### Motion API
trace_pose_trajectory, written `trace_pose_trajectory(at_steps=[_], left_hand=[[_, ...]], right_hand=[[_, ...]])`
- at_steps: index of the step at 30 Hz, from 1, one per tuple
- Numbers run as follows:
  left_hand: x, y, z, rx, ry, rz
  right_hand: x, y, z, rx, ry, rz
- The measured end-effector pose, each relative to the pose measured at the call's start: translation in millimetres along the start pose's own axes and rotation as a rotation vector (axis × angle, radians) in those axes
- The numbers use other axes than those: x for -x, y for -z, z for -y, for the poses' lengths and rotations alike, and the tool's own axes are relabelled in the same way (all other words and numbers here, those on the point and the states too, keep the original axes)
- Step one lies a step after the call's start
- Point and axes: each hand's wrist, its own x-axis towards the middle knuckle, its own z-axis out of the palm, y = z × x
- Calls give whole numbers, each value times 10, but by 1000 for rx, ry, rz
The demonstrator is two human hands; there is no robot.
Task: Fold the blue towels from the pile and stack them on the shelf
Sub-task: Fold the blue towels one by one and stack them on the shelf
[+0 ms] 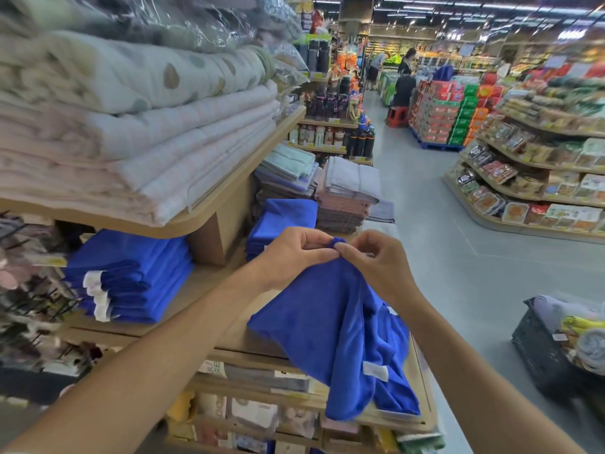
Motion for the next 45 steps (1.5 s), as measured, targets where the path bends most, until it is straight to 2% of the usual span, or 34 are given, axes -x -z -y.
trace_pose_trajectory(at_steps=[3, 5, 7, 12, 19, 28, 36, 41, 45], left_hand=[[28, -2, -166, -8, -8, -19], [17, -8, -285, -68, -40, -93], [-8, -5, -416, -86, -71, -162], [-62, 58, -793, -142, -146, -178], [-117, 280, -1289, -211, -260, -303], [-15, 543, -1718, -240, -369, -365], [30, 770, -1856, -315, -410, -458], [60, 874, -1905, -309, -420, -522], [51, 888, -1927, -308, -423, -525]], right_hand=[[11, 96, 86, -125, 1, 113], [40, 164, 166, -149, 5, 163], [62, 216, 240, -92, 6, 219], [32, 272, 306, 88, 21, 240], [76, 419, 294, 55, -30, 402], [169, 514, 314, 124, -68, 511], [172, 557, 227, 275, 39, 412], [189, 594, 165, 66, 24, 352], [191, 577, 79, 14, 16, 319]])
